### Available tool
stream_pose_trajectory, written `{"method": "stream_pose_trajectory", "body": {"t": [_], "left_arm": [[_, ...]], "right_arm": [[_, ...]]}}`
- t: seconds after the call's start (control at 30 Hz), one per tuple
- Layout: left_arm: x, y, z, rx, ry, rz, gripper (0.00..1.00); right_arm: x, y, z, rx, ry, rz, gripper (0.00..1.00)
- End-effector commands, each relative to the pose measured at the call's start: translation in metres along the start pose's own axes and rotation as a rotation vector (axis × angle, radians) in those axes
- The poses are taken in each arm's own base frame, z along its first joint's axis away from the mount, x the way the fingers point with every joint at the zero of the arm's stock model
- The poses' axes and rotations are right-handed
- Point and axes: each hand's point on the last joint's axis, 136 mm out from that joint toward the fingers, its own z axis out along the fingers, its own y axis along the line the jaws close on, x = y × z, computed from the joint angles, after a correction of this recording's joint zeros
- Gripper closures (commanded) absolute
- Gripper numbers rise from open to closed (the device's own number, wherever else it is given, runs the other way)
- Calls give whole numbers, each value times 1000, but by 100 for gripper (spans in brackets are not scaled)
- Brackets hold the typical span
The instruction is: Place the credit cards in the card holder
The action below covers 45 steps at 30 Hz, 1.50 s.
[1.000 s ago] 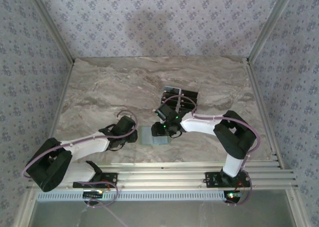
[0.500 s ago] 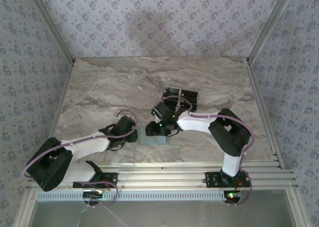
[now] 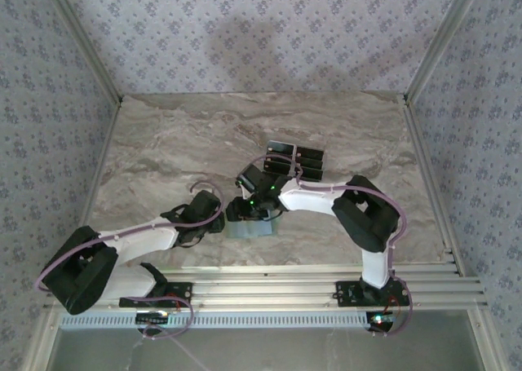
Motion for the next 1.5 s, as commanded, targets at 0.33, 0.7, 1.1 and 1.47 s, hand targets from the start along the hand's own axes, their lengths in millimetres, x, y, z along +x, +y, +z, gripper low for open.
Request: {"method": "stream_pose_trajectory", "body": {"t": [0.33,0.7,1.1,1.47], "left_arm": [[-1,35,-33,-74,-95,-161,54],[8,49,-51,-52,-123,-236,55],[15,55,-61,-28,-128,-258,55],[5,45,-59,-3,-130,-229,49]], "right_arm": [[2,13,12,-16,47,-2,49],[-3,36,30,-126,64,-52,49],[-42,112,-26,-235,-43,-193,49],[-34,6,-75,12,-158,-75,49]]}}
